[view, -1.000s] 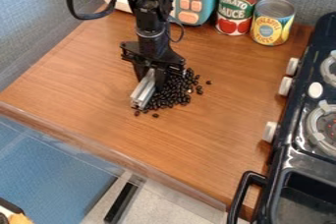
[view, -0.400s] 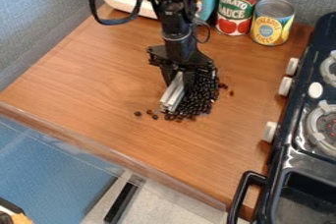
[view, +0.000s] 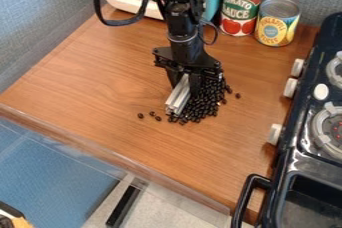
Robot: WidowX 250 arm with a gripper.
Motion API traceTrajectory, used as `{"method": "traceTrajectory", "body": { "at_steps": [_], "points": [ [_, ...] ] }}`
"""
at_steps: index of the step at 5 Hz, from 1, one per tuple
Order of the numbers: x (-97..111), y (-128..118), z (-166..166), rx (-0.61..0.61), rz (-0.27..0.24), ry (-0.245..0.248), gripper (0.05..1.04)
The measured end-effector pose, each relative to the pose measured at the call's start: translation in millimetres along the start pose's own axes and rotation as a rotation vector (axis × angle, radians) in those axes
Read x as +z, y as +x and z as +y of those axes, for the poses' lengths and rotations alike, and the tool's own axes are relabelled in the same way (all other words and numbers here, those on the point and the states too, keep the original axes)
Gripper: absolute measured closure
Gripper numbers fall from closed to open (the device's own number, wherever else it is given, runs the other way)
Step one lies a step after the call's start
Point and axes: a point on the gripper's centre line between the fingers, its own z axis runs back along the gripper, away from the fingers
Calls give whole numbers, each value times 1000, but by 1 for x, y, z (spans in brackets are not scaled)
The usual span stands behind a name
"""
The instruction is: Sweep into pile
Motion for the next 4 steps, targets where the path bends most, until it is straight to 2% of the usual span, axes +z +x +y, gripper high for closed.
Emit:
{"method": "traceTrajectory", "body": {
  "at_steps": [1, 2, 3, 4],
  "points": [
    [7, -13, 7, 1, 23, 23, 694],
    [15, -24, 25, 10, 55, 76, 694],
    [36, -25, 46, 45, 48, 127, 694],
    [55, -24, 59, 68, -13, 165, 694]
  ]
}}
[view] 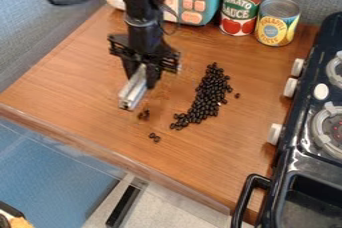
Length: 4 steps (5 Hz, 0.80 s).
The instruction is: Sweep into pile
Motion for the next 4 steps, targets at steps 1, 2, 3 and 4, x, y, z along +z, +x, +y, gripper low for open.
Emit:
{"method": "traceTrajectory", "body": {
  "at_steps": [1, 2, 3, 4],
  "points": [
    [2, -11, 9, 18, -1, 43, 694],
    [-11, -19, 17, 58, -6, 111, 694],
    [-31, -27, 21, 76, 17, 185, 694],
    [-33, -28, 26, 155, -26, 207, 694]
  ]
}}
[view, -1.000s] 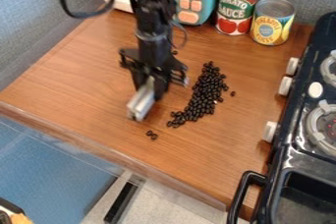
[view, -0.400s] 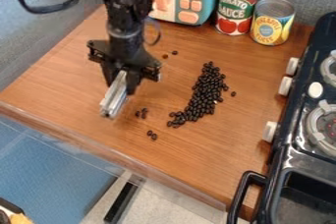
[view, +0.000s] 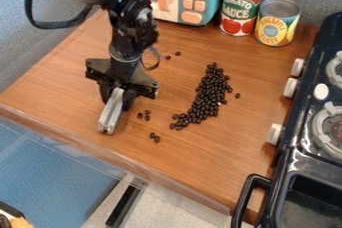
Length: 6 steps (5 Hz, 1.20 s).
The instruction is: Sweep into pile
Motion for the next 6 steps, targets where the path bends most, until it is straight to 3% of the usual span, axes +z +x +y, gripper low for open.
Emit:
{"method": "traceTrajectory", "body": {
  "at_steps": [1, 2, 4, 6],
  "points": [
    [-3, 1, 4, 59, 27, -32, 694],
    [-4, -5, -2, 81, 63, -97, 694],
    [2, -13, -34, 76, 86, -213, 694],
    [4, -15, -45, 89, 91, -252, 694]
  ]
}}
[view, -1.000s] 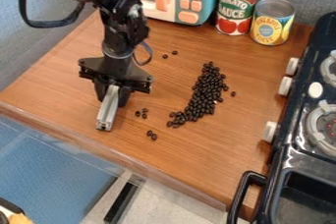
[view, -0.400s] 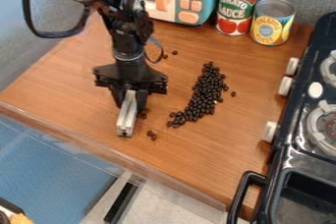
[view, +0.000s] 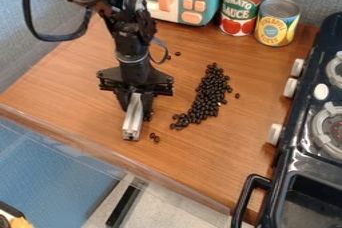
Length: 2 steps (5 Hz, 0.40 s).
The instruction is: Sweep into pile
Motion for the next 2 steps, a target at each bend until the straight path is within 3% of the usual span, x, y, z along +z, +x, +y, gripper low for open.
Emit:
{"method": "traceTrajectory", "body": {
  "at_steps": [2],
  "points": [
    [-1, -7, -27, -14, 13, -59, 694]
  ]
}}
